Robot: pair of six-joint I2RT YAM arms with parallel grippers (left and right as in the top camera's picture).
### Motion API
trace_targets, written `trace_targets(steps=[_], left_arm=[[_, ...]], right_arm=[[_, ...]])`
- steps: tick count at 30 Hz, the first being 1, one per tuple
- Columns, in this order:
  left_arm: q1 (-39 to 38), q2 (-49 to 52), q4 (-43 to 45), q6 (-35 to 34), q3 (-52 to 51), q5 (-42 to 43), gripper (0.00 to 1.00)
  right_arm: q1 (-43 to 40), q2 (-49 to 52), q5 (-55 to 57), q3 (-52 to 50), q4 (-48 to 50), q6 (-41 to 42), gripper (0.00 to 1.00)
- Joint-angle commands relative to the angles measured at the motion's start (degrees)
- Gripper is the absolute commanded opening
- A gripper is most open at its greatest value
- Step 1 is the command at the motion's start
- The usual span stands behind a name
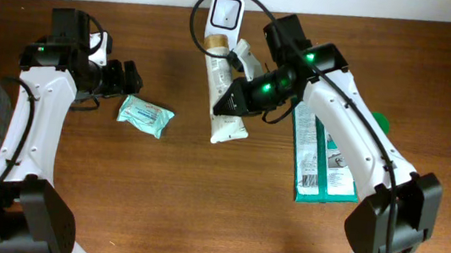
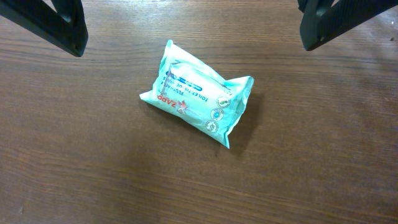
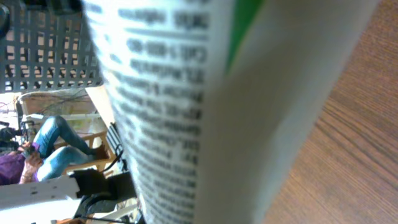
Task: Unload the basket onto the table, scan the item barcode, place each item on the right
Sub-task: 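Lift the cream tube and hold it to the scanner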
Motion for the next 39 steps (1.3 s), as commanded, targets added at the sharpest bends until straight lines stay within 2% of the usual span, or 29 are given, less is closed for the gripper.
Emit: trace_targets(steps=[1, 6, 7, 9, 12, 14, 16, 18, 19, 23, 24, 27, 39], left_arm=[[0.0, -0.9, 0.1, 0.1, 0.7, -0.2, 0.99], [0.0, -0.9, 0.1, 0.1, 0.7, -0.2, 0.99], [0.0, -0.9, 0.1, 0.1, 0.7, -0.2, 0.99], [0.0, -0.9, 0.1, 0.1, 0.7, -0.2, 0.99], [0.0, -0.9, 0.1, 0.1, 0.7, -0.2, 0.99], [0.0, -0.9, 0.1, 0.1, 0.7, -0.2, 0.99], [0.0, -0.9, 0.1, 0.1, 0.7, -0.2, 0.99], [0.0, -0.9, 0.1, 0.1, 0.7, -0.2, 0.99], [0.0, -0.9, 0.1, 0.1, 0.7, -0.2, 0.99], [0.0, -0.9, 0.1, 0.1, 0.7, -0.2, 0.99], [0.0, -0.9, 0.1, 0.1, 0.7, -0.2, 0.99], [0.0, -0.9, 0.1, 0.1, 0.7, -0.2, 0.99], [0.0, -0.9, 0.1, 0.1, 0.7, -0.2, 0.99]], right_arm=[[-0.2, -3.1, -3.3, 3.2, -0.5, -1.1, 0.04], [-0.2, -3.3, -2.6, 3.3, -0.7, -0.2, 0.04], [-0.2, -3.3, 2.1, 4.0, -0.8, 3.7, 0.04], [-0.2, -3.0, 10.1, 8.2, -2.3, 5.9, 0.04], [0.6, 0.7, 28.2, 22.3, -5.7, 5.6, 0.04], [3.0, 3.4, 41.9, 25.0, 0.3, -3.4, 0.04], [5.7, 7.0, 55.7, 24.9, 7.5, -9.1, 0.04], [7.4, 13.4, 70.6, 24.9, 18.1, -16.2, 0.04], [7.5, 16.1, 73.4, 24.9, 22.4, -19.5, 0.04], [6.5, 27.1, 81.9, 24.9, 39.8, -34.5, 0.04], [6.2, 30.4, 85.3, 24.9, 45.0, -40.5, 0.04], [5.0, 35.6, 87.4, 24.9, 51.3, -49.6, 0.04], [4.1, 37.2, 91.7, 24.9, 52.5, -50.0, 0.04]])
